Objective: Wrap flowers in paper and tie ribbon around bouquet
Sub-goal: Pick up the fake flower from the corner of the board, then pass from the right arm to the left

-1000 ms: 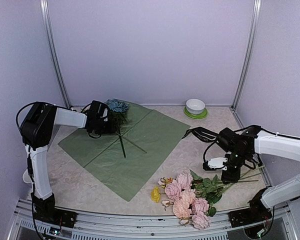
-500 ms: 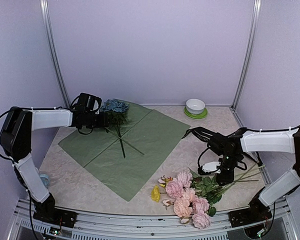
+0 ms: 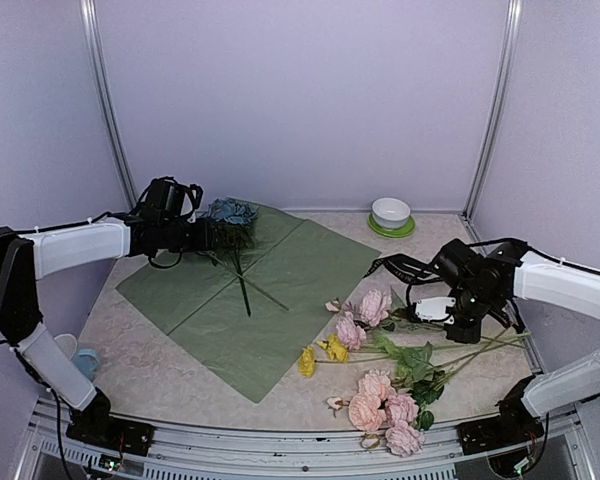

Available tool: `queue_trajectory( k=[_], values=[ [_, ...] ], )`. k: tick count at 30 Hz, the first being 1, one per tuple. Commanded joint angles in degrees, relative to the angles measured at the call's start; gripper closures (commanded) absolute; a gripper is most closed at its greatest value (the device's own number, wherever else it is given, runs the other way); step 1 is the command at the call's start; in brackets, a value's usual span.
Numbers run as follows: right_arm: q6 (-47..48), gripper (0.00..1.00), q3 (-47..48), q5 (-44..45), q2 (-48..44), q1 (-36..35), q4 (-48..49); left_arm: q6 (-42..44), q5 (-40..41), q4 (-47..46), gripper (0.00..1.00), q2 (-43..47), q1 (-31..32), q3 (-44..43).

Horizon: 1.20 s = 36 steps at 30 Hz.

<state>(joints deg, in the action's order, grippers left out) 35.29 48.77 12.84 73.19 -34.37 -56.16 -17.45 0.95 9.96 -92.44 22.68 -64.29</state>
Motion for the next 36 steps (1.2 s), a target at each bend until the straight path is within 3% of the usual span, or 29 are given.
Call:
queue_trajectory(
  k=[1, 6, 9, 13, 16, 18, 19, 22, 25, 30, 36],
  values=[
    [0.85, 1.0, 4.84, 4.03, -7.61, 0.09, -1.62, 1.79, 1.26, 0.77, 0.37, 4.65, 1.76, 0.43],
    [-3.39, 1.0, 11.38, 7.08, -14.23, 0.09, 8.68, 4.06, 0.62, -0.74, 0.37, 8.39, 4.14, 1.04],
    [-12.61, 1.0, 14.82, 1.38, -18.77, 0.09, 22.58, 6.35, -1.54, -3.58, 0.36, 11.58, 6.1, 2.48],
    [-32.96, 1.0, 10.82, -17.87, -21.84, 0.09, 48.32, 10.85, -9.4, -9.41, 0.33, 16.63, 10.75, 5.83],
    [-49.87, 1.0, 1.22, -34.96, -19.66, -0.57, 77.2, 13.17, -17.0, -17.29, 0.25, 20.07, 16.72, 9.28],
    [-60.12, 1.0, -3.49, -36.44, -14.17, -2.58, 96.58, 13.05, -22.22, -23.08, 0.2, 21.64, 20.31, 11.57],
    [-64.87, 1.0, -2.98, -35.86, -10.93, -3.77, 101.48, 12.63, -23.89, -25.87, 0.18, 21.86, 22.31, 12.44],
    [-66.07, 1.0, 3.73, -37.15, -1.92, -8.47, 99.54, 12.29, -25.18, -30.14, 0.14, 20.99, 25.62, 13.29],
    [-62.82, 1.0, 9.81, -39.84, 4.47, -12.61, 96.14, 12.73, -22.79, -27.74, 0.16, 18.37, 26.62, 11.05],
    [-61.92, 1.0, 13.77, -42.27, 9.96, -15.78, 94.39, 13.41, -18.07, -23.88, 0.45, 15.72, 26.54, 9.47],
    [-59.88, 1.0, 16.76, -44.57, 13.25, -17.22, 90.72, 11.62, -17.37, -26.79, 0.95, 16.58, 26.45, 11.31]
  ],
)
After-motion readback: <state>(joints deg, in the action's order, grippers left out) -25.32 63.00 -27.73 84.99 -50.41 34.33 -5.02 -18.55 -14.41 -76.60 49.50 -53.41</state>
